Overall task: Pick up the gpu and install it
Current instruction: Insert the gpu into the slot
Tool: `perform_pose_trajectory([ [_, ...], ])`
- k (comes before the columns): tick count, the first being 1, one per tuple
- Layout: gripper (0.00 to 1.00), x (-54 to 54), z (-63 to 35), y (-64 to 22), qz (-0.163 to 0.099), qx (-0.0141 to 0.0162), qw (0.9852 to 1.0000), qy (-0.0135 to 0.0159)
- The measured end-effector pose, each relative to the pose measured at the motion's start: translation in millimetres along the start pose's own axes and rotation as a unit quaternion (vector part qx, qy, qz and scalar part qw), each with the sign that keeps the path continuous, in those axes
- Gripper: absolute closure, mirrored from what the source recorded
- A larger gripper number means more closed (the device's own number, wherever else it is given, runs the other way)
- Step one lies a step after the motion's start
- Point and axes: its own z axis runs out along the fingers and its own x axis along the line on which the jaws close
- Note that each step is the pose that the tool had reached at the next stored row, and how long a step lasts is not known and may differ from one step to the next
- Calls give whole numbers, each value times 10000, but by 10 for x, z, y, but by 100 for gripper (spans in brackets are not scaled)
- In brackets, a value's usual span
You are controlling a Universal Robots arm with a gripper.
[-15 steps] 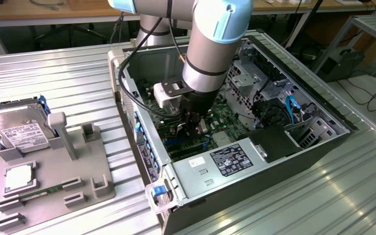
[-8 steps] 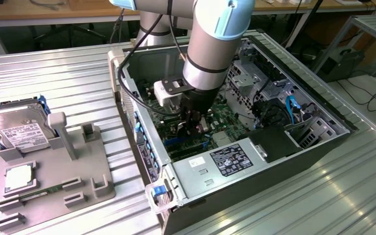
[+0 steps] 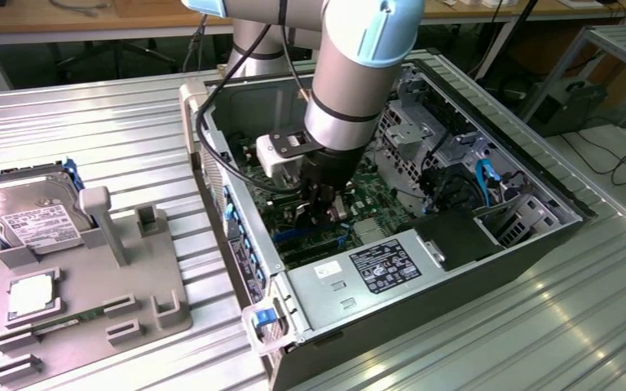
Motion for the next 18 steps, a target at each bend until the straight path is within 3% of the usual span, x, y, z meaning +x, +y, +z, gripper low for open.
perform_pose_trajectory([
  [10, 72, 5, 91, -1, 1, -10, 10000, 1],
  [18, 72, 4, 95, -1, 0, -10, 10000, -1],
])
